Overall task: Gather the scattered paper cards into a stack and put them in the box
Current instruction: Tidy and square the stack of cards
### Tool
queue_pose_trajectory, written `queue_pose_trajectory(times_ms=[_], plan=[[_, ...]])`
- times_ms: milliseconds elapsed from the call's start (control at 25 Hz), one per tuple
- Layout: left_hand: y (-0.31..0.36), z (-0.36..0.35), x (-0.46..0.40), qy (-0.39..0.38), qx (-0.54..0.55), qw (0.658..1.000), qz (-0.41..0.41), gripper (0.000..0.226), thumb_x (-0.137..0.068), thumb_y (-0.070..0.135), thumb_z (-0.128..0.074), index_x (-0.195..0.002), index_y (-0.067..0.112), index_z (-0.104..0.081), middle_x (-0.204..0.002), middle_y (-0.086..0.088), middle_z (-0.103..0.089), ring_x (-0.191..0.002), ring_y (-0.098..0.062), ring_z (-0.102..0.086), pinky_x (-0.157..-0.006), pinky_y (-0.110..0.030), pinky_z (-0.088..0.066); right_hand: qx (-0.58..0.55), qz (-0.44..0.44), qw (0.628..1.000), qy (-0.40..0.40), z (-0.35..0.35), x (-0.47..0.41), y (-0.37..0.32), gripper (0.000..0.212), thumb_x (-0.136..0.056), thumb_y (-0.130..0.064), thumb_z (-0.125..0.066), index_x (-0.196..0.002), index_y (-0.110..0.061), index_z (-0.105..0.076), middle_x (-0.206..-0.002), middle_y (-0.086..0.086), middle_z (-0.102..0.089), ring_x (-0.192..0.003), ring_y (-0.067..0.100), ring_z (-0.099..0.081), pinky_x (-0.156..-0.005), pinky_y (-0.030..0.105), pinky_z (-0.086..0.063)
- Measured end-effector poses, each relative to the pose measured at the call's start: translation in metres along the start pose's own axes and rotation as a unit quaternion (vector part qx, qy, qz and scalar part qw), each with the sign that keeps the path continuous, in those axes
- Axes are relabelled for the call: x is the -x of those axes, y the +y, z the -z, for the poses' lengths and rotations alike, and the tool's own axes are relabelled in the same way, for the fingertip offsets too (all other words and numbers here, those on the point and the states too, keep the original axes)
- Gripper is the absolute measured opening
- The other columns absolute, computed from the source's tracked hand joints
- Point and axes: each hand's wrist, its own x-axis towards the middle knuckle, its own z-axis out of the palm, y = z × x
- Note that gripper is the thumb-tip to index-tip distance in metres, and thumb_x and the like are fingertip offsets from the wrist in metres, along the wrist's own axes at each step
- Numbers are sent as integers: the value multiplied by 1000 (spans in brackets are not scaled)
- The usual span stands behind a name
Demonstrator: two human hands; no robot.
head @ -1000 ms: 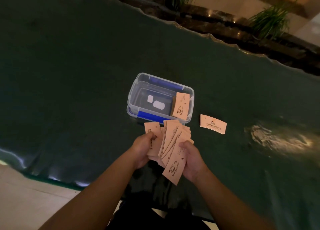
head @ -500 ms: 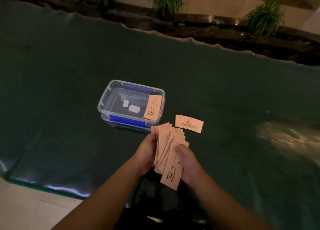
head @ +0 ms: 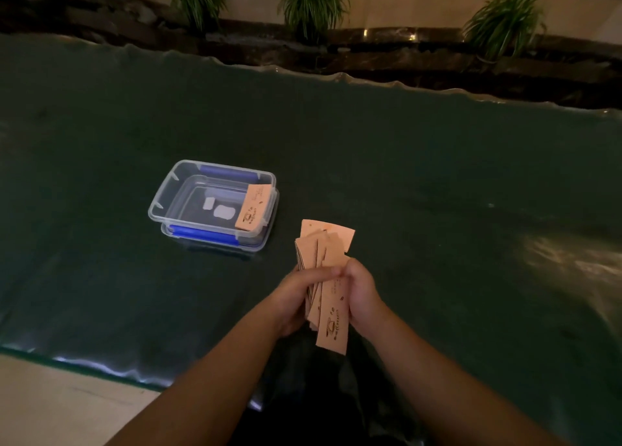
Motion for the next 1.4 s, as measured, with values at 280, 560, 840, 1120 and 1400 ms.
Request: queue_pose_trajectory(times_ms=[280,560,840,1120,1400], plan=[[19,-4,-25,26,11,1000,-8,41,-78,38,-69,-109,11,-66,-84,-11,-75,-70,-22,-75,-66,-35,-56,167,-14,986,-14,-5,-14,-36,36,-107,-36,-41,-124,-13,-62,-95,11,-71,-84,25,-72,-80,38,-55],[35,24,-49,50,36,998,33,33,-96,35,-65,-117,11,-69,-97,-13,-81,-86,-27,-79,-75,-42,-55,147,-30,989,1,11,-25,-65,40,-96,-47,-57,-120,-20,-73,-107,4,-84,-105,25,-79,-96,47,-58],[44,24,-76,102,221,970,-3,36,-95,25,-69,-128,11,-64,-119,-17,-76,-115,-31,-71,-79,-45,-62,-267,5,960,87,1,-17,-27,72,-90,-60,-65,-148,-17,-58,-141,15,-72,-135,35,-65,-107,55,-52],[48,29,-92,114,161,980,21,64,-79,19,-87,-133,21,-53,-120,-11,-76,-104,-29,-77,-90,-51,-62,-209,9,958,198,6,-48,-43,57,-88,-16,-85,-138,-27,-60,-121,3,-82,-110,23,-79,-86,44,-66],[70,49,-112,126,19,984,126,61,-73,30,-92,-125,16,-64,-118,-7,-74,-108,-24,-70,-90,-40,-60,-72,-106,971,202,29,-85,-68,44,-81,-21,-92,-121,-16,-72,-114,7,-81,-106,24,-77,-91,44,-66]])
